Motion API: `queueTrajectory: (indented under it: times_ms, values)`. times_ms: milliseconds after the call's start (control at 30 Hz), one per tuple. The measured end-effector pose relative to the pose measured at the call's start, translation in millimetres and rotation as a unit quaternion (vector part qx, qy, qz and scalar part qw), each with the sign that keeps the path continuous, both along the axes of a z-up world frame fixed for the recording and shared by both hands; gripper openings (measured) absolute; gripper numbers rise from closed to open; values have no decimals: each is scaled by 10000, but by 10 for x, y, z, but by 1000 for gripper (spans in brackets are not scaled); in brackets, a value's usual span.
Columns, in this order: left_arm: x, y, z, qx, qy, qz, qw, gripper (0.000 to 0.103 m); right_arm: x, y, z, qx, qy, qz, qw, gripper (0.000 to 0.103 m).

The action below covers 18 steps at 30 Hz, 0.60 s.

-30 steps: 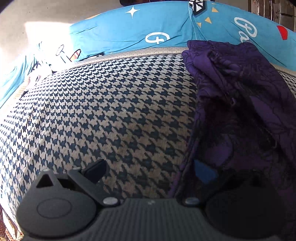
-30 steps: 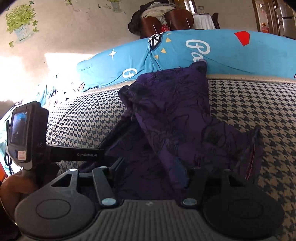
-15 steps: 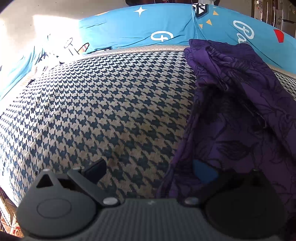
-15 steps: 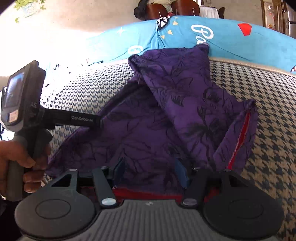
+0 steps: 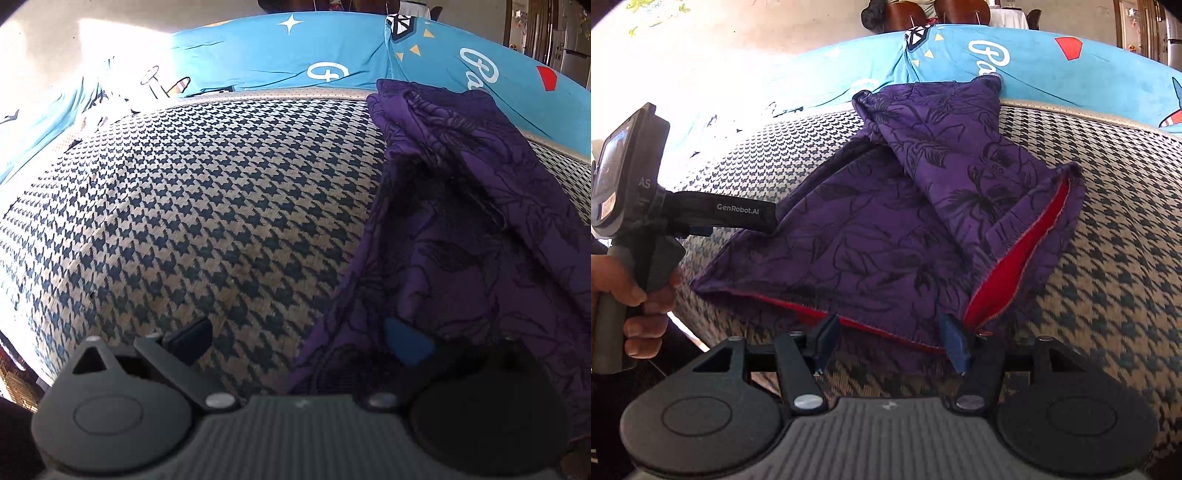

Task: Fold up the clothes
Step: 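Lay the lifted hem over the blouse with the right tool and release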

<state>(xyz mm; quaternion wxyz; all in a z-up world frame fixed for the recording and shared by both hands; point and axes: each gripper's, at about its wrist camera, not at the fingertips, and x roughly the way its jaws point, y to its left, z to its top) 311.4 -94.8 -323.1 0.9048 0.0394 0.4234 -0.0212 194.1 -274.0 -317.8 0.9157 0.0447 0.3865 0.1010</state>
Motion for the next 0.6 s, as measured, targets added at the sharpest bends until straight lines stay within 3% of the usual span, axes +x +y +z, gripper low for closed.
queueTrajectory:
  times_ms: [233, 467, 600]
  values:
    - [-248, -106, -20, 208, -42, -273, 9994, 103, -126, -50, 15, 227, -51, -42, 9997, 65]
    - [-418, -142, -15, 260, -62, -453, 9986, 103, -92, -112, 177, 560, -846, -390, 9941, 65]
    - [-467, -117, -12, 211, -20, -494, 9986, 103, 83, -24, 164, 452, -908, -412, 9940, 65]
